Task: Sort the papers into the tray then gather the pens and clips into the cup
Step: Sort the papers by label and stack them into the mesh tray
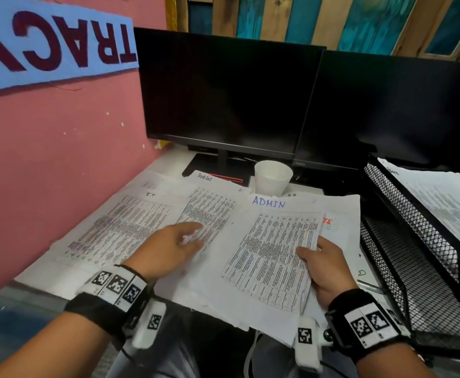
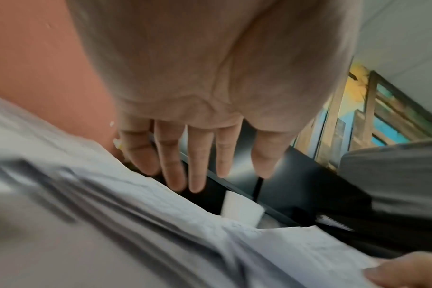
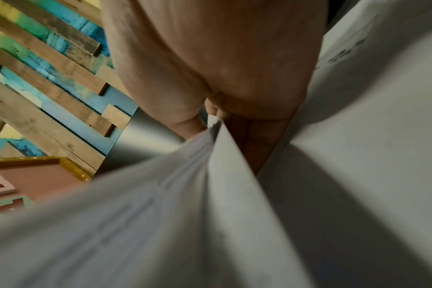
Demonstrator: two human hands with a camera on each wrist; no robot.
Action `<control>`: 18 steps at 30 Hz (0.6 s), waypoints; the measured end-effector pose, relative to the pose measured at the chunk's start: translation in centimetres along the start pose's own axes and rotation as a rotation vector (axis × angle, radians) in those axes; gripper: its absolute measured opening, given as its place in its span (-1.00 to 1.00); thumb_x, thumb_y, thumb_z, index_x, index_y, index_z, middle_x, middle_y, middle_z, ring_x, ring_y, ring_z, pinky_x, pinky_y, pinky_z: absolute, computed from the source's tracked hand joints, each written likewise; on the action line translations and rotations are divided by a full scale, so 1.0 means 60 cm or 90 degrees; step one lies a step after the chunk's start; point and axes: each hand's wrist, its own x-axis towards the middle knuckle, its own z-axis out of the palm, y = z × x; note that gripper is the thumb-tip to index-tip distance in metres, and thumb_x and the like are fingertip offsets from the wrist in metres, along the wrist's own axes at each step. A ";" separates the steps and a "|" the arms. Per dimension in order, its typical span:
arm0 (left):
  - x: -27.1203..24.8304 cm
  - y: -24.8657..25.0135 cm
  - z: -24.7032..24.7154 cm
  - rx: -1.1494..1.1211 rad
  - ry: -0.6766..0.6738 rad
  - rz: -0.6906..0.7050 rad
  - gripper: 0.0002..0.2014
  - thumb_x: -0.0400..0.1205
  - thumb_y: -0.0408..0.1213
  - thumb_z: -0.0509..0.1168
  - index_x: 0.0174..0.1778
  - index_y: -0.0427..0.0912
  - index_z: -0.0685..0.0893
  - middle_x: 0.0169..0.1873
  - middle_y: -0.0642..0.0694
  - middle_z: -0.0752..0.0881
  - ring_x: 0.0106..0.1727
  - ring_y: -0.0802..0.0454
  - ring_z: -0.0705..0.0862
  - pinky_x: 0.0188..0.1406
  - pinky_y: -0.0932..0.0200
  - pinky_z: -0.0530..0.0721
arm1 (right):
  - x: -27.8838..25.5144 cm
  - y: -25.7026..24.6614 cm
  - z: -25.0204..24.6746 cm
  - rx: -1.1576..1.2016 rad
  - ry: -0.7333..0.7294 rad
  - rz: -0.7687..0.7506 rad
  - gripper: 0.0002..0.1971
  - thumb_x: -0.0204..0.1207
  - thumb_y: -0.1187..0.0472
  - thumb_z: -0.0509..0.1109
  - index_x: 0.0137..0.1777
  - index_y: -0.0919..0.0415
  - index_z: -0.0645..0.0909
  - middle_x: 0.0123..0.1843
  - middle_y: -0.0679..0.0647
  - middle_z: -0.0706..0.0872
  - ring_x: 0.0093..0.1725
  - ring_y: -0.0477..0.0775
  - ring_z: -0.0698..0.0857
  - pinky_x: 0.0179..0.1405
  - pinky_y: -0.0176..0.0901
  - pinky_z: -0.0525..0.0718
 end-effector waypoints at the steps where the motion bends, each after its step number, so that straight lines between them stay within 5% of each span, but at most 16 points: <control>1: 0.004 -0.009 -0.013 0.053 0.024 -0.031 -0.49 0.73 0.10 0.42 0.63 0.28 0.56 0.58 0.11 0.65 0.52 0.01 0.66 0.56 -0.08 0.61 | 0.003 0.001 -0.001 -0.001 0.002 -0.002 -0.68 0.67 0.49 0.38 0.27 0.17 0.81 0.13 0.07 0.94 0.11 0.23 0.92 0.26 0.38 0.82; 6: 0.007 -0.043 -0.048 0.189 0.007 -0.203 -0.13 0.42 0.02 0.52 0.72 0.26 0.42 0.68 0.07 0.53 0.66 -0.13 0.53 0.63 -0.27 0.52 | 0.006 -0.001 0.002 -0.007 -0.002 -0.005 -0.69 0.68 0.49 0.38 0.26 0.18 0.81 0.12 0.08 0.94 0.10 0.23 0.92 0.25 0.35 0.83; 10: 0.016 -0.052 -0.049 0.242 0.023 -0.233 -0.12 0.45 -0.07 0.51 0.74 0.26 0.39 0.61 0.02 0.60 0.60 -0.18 0.57 0.57 -0.30 0.57 | 0.003 0.001 0.007 -0.013 -0.003 0.002 -0.69 0.69 0.48 0.38 0.29 0.18 0.80 0.14 0.08 0.93 0.09 0.22 0.92 0.25 0.34 0.84; 12: 0.025 -0.062 -0.052 0.258 0.045 -0.226 -0.21 0.54 -0.20 0.45 0.74 0.23 0.42 0.55 -0.02 0.67 0.49 -0.18 0.67 0.43 -0.18 0.68 | 0.002 0.003 0.009 -0.007 -0.001 0.005 -0.69 0.69 0.49 0.38 0.28 0.19 0.81 0.15 0.08 0.93 0.09 0.21 0.92 0.24 0.31 0.84; 16: 0.036 -0.079 -0.061 0.225 0.081 -0.201 -0.36 0.62 -0.49 0.27 0.62 0.09 0.57 0.17 -0.01 0.84 -0.09 -0.01 0.80 -0.29 0.13 0.64 | 0.002 0.005 0.007 0.002 -0.004 0.012 -0.71 0.69 0.48 0.39 0.28 0.21 0.80 0.15 0.11 0.93 0.08 0.22 0.93 0.23 0.33 0.84; 18: 0.034 -0.078 -0.073 0.199 0.105 -0.197 -0.49 0.67 -0.44 0.29 0.53 0.03 0.65 0.03 0.03 0.84 -0.18 0.00 0.80 -0.34 0.14 0.60 | 0.001 0.005 0.005 0.002 -0.006 0.012 -0.71 0.69 0.48 0.39 0.28 0.20 0.80 0.14 0.10 0.93 0.08 0.23 0.92 0.24 0.32 0.84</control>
